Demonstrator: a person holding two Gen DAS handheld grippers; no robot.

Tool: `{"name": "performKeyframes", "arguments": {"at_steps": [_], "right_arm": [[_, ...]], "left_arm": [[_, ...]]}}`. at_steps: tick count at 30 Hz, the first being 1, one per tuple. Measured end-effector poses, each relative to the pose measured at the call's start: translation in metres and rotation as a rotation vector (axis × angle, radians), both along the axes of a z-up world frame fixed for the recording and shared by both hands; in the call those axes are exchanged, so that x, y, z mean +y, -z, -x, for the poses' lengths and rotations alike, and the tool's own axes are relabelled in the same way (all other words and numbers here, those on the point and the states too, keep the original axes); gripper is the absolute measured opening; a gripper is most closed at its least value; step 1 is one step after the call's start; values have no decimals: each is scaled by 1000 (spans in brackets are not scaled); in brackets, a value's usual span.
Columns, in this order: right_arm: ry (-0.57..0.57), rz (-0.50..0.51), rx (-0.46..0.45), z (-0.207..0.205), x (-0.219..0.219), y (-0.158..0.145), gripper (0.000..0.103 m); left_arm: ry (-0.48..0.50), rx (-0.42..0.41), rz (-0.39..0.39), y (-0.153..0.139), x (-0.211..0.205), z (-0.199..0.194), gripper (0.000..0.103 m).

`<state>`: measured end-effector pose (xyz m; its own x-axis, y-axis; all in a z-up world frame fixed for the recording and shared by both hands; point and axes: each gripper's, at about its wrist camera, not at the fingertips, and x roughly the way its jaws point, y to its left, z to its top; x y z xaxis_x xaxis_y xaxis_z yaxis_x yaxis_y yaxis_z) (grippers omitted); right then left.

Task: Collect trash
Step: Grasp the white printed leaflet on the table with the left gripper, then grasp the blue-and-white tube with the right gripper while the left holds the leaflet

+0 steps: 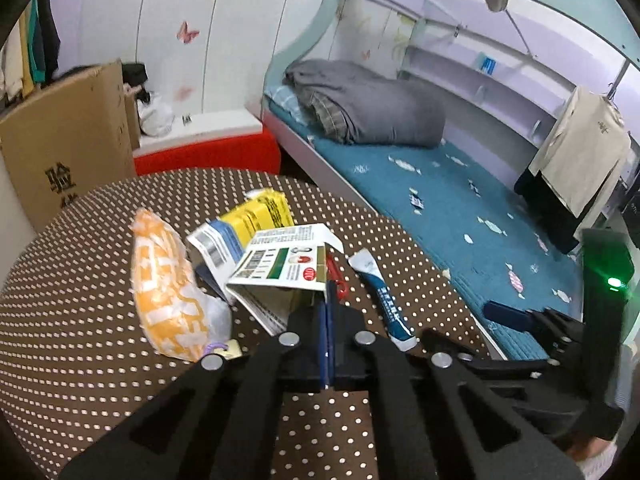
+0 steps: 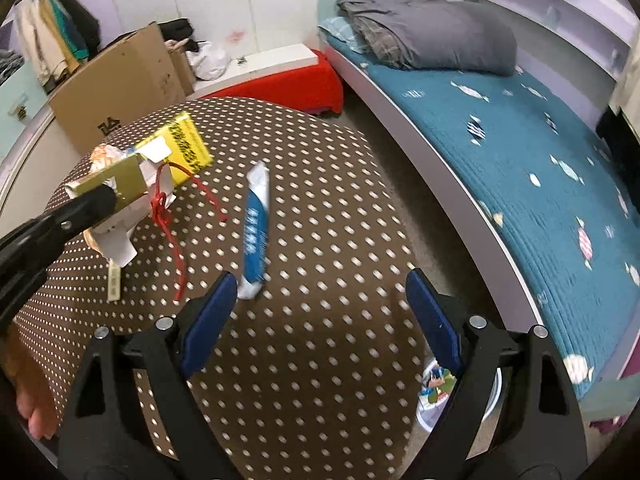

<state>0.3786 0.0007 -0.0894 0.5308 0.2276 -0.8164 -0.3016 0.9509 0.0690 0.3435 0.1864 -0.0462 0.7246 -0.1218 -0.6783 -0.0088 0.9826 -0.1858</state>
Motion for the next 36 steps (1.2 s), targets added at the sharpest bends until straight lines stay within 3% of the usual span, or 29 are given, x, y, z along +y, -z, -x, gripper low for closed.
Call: {"name": "performKeyframes", "arguments": {"at_steps": [1,3,6,7,8,12,15,36], "right_arm": [[-18,11,-4,-3,8,2,84],[-50,25,-8,-8,20,7,73],[-78,41,37,-16,32,20,41],[-81,64,2,-15,35,21,30],[-80,71,8,-16,35,22,15],[-87,-54,56,-12,21,17,13],[-59,-27,4,-4,13,10,13],[46,-81,-63,46,-73,-31,13]], "left_arm": [[-1,-9,-7,-3,-1,3,1],[-9,-22,-20,-6,0,8,1],[-26,-17,-35,-5,5,11,1],[-31,-11,-41,-4,6,11,1],[-40,-6,-48,-2,6,11,1],[-38,9,-46,5,8,12,1],[-35,12,-50,6,6,12,1],[75,-126,-64,-48,-62,49,1]]}}
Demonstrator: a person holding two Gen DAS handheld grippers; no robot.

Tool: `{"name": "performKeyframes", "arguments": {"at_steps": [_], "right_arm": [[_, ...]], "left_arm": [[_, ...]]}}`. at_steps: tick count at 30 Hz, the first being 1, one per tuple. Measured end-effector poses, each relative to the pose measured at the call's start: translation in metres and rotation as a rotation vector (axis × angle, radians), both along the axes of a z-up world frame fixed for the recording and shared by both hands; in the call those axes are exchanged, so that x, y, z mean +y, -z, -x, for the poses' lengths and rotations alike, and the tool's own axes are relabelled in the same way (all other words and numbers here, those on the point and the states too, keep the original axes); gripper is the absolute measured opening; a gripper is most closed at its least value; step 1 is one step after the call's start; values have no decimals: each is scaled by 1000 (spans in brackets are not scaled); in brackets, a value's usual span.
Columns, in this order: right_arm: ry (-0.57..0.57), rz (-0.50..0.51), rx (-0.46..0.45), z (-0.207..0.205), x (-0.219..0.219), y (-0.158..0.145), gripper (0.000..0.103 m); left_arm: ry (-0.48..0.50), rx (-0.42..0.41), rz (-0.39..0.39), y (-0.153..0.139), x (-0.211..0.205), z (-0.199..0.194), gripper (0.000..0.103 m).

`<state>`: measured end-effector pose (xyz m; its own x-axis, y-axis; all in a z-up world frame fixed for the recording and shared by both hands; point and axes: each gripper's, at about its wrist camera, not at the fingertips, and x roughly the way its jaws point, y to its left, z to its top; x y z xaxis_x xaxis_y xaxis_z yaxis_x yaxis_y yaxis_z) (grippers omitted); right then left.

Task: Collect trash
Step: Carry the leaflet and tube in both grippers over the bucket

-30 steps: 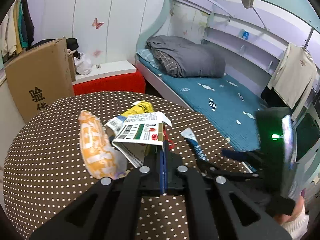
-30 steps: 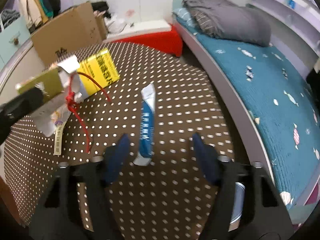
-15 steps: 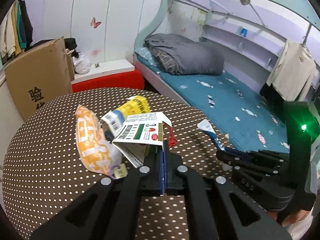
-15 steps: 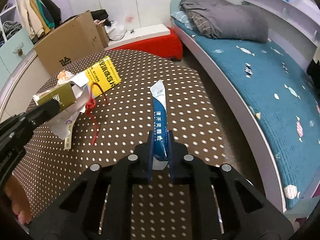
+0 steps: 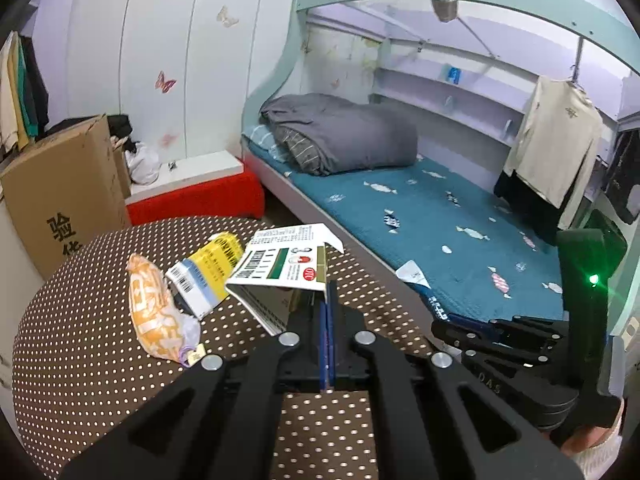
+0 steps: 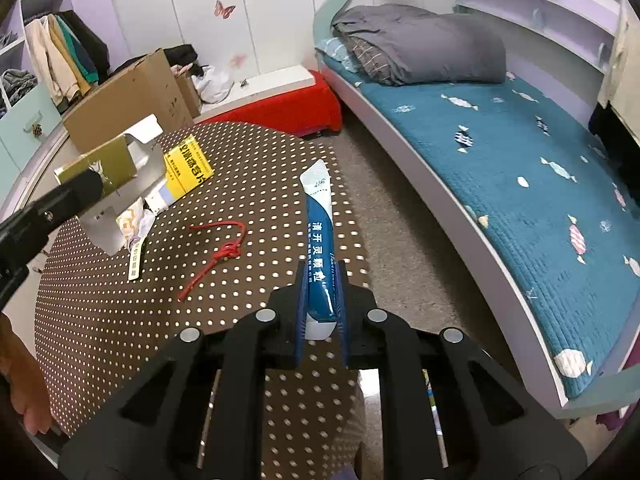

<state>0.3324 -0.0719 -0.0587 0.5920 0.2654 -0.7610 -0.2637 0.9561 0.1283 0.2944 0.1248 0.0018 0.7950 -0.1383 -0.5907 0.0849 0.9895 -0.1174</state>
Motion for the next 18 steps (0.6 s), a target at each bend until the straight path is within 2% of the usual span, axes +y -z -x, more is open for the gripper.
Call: {"name": "performKeyframes", "arguments": {"at_steps": [8,18], "right_arm": [[45,-28,-36,21,-37,-16,13],[149,-38,-58,43,-93,-23,13]], "left_arm": [[78,-29,-18,-10,-42,11,1],[206,-21,-32,-2,-111,11,1]]}}
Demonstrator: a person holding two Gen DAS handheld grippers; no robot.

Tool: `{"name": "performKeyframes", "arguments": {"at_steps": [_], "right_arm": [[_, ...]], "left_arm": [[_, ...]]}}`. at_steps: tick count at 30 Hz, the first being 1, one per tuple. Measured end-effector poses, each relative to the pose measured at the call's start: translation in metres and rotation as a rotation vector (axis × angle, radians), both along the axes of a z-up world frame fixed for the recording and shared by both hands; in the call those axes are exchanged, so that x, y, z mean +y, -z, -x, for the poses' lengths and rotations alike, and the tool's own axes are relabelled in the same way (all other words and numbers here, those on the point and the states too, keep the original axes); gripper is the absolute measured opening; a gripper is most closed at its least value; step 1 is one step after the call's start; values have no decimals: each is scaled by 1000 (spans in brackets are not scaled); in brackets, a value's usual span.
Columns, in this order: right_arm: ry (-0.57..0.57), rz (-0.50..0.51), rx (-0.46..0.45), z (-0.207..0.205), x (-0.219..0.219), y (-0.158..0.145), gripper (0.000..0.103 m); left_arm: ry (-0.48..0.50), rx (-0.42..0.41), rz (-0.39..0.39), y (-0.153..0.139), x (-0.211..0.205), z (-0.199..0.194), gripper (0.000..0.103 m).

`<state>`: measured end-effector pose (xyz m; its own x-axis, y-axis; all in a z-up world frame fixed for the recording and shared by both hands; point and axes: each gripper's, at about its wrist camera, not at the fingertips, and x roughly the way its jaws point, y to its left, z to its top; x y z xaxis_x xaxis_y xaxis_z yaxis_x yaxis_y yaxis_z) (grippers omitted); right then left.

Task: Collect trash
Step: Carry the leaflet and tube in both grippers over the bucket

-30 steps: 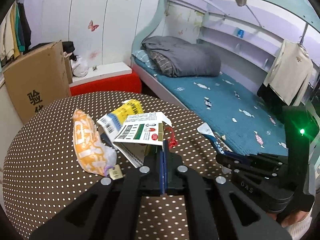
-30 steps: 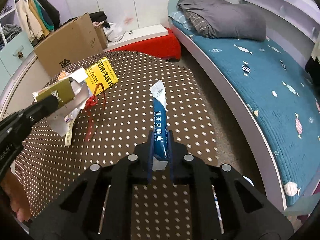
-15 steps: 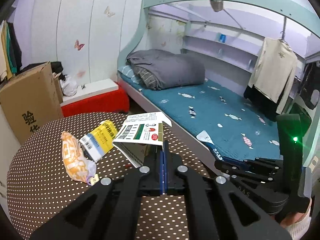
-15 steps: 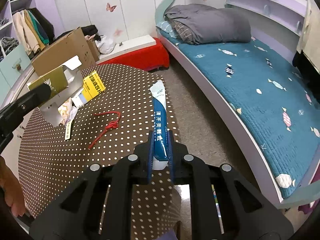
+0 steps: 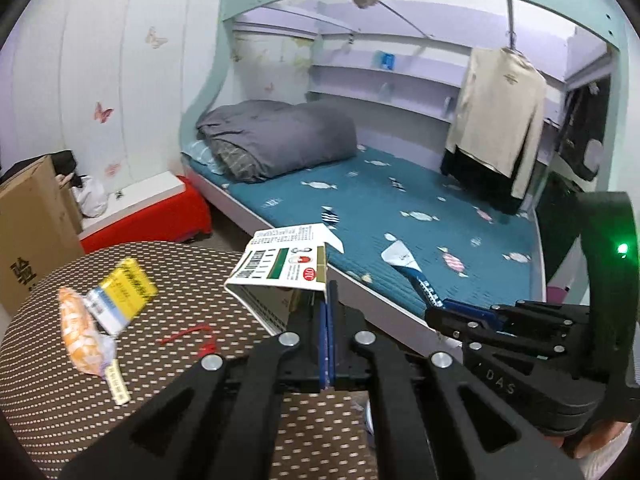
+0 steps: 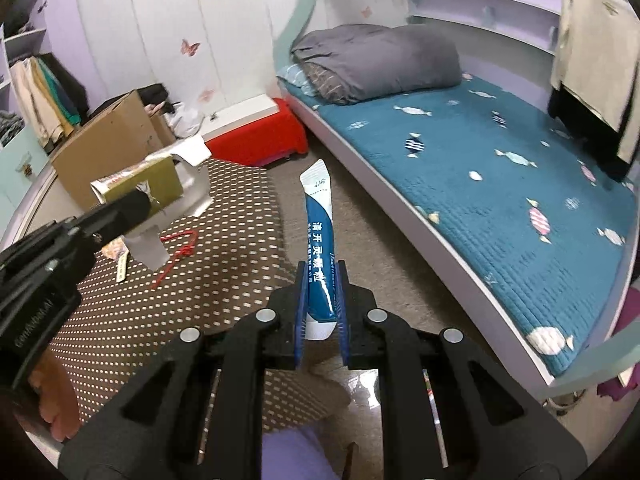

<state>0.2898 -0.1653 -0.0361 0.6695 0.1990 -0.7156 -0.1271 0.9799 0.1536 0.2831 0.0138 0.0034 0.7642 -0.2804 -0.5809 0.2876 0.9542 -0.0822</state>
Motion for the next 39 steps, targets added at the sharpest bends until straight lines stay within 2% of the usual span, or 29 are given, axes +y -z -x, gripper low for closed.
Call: {"name": "performKeyframes", "arguments": {"at_steps": [8,16,21,29,39], "right_arm": [[108,-11,26,13,-55,11,13],[211,-22,71,27,-103,31,13],[286,-28,117,38,-134,53,13],[383,-39,213,53,-177,99,13],[481,-67,340,73,-217,155,13]], "left_arm": [[110,31,-8,16,-57,1,1],[224,96,-35,46,-115,4,1],[275,170,-56,75,-148,1,1],[349,279,-134,126,-197,2,1],[397,387,-229,176,-251,1,2]]}}
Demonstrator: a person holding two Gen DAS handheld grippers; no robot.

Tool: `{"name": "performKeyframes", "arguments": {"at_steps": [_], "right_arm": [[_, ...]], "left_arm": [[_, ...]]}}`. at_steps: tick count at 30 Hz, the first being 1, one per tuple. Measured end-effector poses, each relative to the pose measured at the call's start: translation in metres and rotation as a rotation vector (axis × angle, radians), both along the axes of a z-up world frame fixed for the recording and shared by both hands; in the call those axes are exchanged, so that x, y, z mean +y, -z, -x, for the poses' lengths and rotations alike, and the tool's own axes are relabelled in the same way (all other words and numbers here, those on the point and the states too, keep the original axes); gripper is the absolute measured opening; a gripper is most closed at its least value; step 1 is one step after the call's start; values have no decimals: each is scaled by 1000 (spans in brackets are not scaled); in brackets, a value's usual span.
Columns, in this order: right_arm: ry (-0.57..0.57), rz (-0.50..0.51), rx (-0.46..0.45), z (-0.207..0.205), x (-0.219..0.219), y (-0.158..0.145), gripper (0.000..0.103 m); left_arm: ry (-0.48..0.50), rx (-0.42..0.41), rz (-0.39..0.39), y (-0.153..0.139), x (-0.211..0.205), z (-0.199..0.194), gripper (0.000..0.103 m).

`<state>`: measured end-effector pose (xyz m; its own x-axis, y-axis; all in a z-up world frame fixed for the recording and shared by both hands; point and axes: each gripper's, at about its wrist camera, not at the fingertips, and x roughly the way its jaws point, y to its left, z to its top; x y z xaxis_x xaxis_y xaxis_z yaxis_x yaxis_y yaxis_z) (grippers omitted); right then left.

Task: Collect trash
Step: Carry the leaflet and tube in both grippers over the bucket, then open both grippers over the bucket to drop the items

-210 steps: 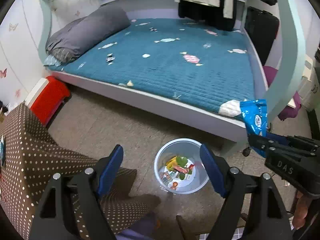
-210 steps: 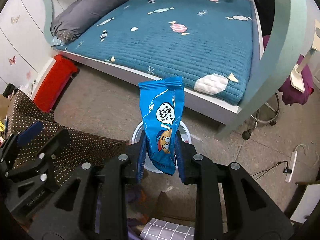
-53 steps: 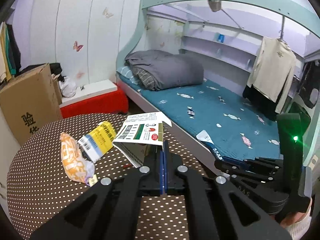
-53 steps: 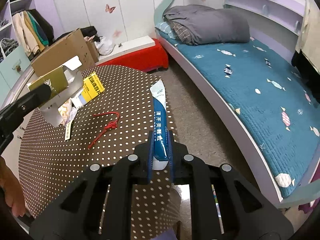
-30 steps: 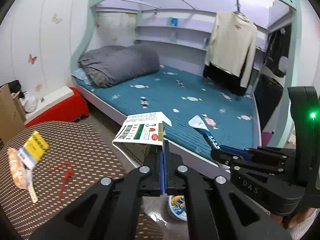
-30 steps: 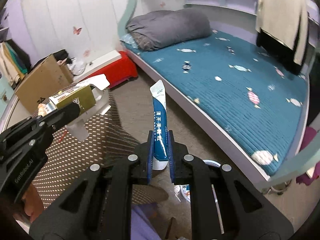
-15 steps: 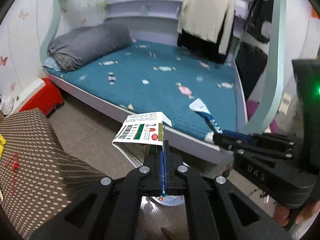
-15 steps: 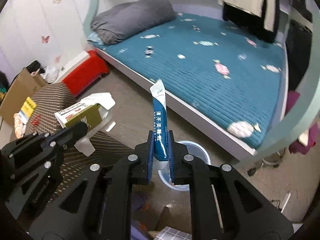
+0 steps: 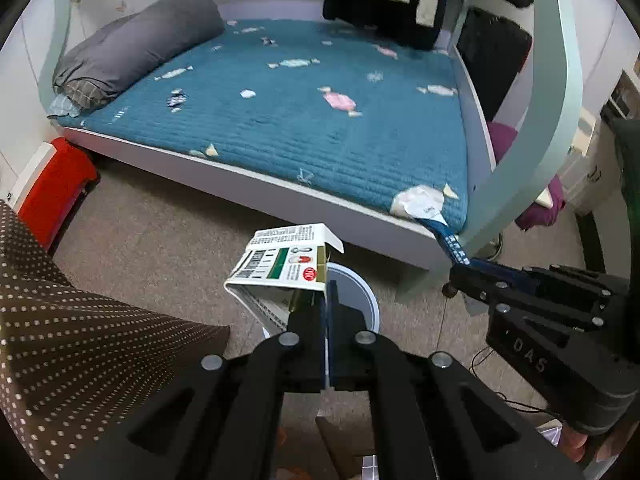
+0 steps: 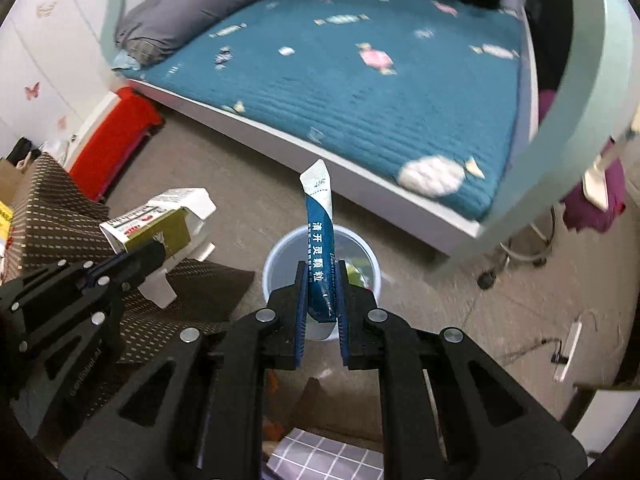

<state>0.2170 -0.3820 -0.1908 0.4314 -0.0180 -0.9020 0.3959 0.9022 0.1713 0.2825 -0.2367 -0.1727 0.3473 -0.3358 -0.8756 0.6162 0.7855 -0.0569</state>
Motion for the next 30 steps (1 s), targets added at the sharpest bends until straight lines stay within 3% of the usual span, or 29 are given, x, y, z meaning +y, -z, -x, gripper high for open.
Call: {"name": "performKeyframes", "arguments": {"at_steps": [2,5,9,18,19,20,21,23,30], "right_arm": [[17,-7,16,3,-6,8,13],[32,-15,26,5,-11,13,13],[28,-13,32,3,-7,14,13],[-65,-18,18,-28,25,12,16],[-66,-14,16,-30,26,11,32],[-51,-3,8,-31,28,8,72],[-37,13,-16,-29,28,6,78],[-39,57,-15,-29,31,4,78],[-50,37,32,-28,34,15,78]], "left_arm": [[22,-14,-5,2,-9,4,7],[29,-66,-12,1,-13,9,63],[11,-54,21,0,-1,4,63],[-106,-41,-2,0,45,-15,63],[-119,-42,0,-1,49,-17,63],[-128,-40,2,-2,53,-19,63],[-137,-38,6,-3,58,-20,63],[-150,-41,11,-5,64,-22,63],[-159,-47,24,-8,70,-23,63]]}}
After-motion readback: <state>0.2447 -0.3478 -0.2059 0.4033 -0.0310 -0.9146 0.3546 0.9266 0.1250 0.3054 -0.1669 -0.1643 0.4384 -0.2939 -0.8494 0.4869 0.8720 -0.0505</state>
